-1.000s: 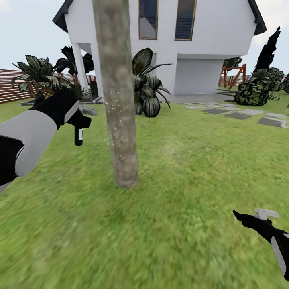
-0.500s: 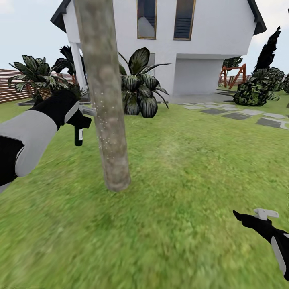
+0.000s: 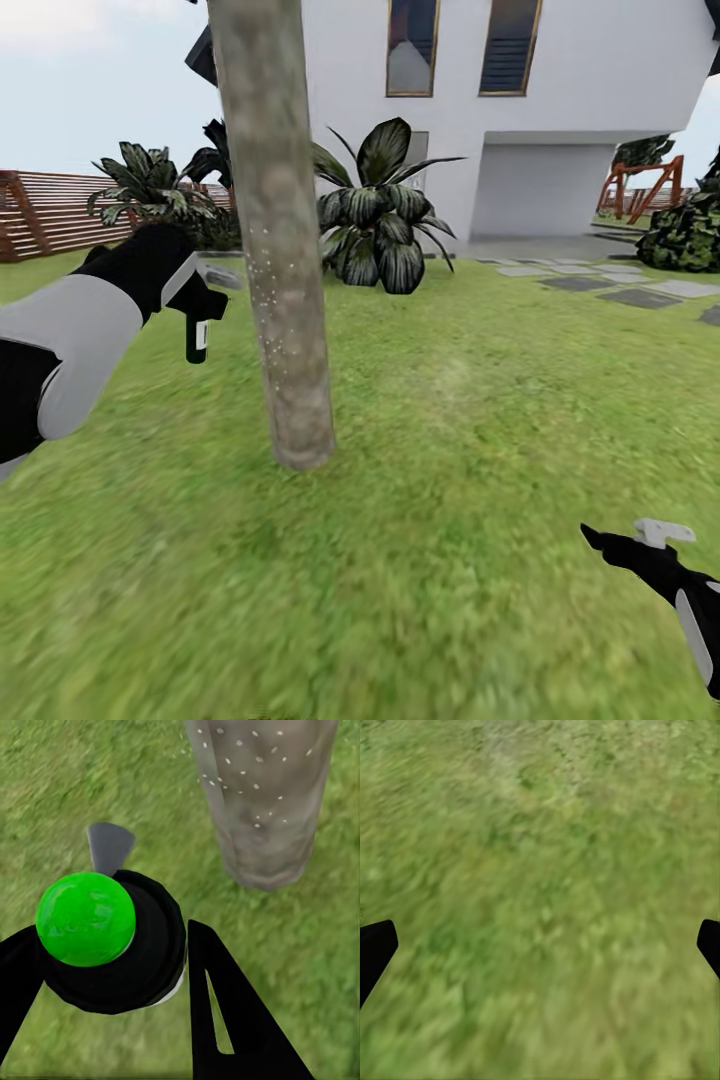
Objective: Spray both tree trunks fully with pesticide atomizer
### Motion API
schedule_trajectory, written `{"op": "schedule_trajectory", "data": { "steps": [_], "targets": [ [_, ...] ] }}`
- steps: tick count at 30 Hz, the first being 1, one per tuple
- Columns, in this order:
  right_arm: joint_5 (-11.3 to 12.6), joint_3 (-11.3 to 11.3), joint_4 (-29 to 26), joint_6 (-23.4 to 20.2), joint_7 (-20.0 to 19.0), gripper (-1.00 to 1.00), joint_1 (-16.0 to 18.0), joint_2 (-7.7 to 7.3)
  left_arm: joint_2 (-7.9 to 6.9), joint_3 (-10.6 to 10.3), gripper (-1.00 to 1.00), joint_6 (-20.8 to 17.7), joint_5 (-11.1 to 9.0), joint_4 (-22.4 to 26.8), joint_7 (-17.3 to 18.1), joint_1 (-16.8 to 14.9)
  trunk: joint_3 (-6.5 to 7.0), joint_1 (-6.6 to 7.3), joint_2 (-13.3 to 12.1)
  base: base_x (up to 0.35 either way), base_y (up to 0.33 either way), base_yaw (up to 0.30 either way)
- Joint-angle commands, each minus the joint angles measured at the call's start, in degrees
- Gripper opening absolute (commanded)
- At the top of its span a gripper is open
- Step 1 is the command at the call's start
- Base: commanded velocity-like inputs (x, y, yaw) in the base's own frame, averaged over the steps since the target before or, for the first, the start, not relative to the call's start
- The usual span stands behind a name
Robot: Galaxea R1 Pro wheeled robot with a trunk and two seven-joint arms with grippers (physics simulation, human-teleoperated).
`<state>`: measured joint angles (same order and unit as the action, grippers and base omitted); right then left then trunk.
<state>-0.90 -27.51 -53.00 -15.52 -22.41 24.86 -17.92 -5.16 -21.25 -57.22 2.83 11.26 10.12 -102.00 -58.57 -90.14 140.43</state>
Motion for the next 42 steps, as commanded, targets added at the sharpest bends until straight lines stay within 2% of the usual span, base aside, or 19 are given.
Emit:
{"op": "schedule_trajectory", "data": {
  "steps": [1,8,25,42],
  "targets": [
    [0.0,0.0,0.0,0.0,0.0,1.0,0.0,0.01,0.02,0.0,-1.0,0.0,0.1,0.0,0.0,0.0,0.0,0.0,0.0,0.0,-0.323,0.257],
    [0.0,0.0,0.0,0.0,0.0,1.0,0.0,0.0,0.0,0.0,-1.0,0.0,0.0,0.1,0.0,0.0,0.0,0.0,0.0,0.0,-0.323,0.144],
    [0.0,0.0,0.0,0.0,0.0,1.0,0.0,0.02,-0.02,0.1,-1.0,0.0,-0.1,0.1,0.0,0.0,0.0,0.0,0.0,0.101,-0.312,0.006],
    [0.0,0.0,0.0,0.0,0.0,1.0,0.0,0.08,-0.03,0.3,-1.0,0.0,-0.1,0.3,0.0,0.0,0.0,0.0,0.0,0.08,-0.052,0.0]
  ]
}}
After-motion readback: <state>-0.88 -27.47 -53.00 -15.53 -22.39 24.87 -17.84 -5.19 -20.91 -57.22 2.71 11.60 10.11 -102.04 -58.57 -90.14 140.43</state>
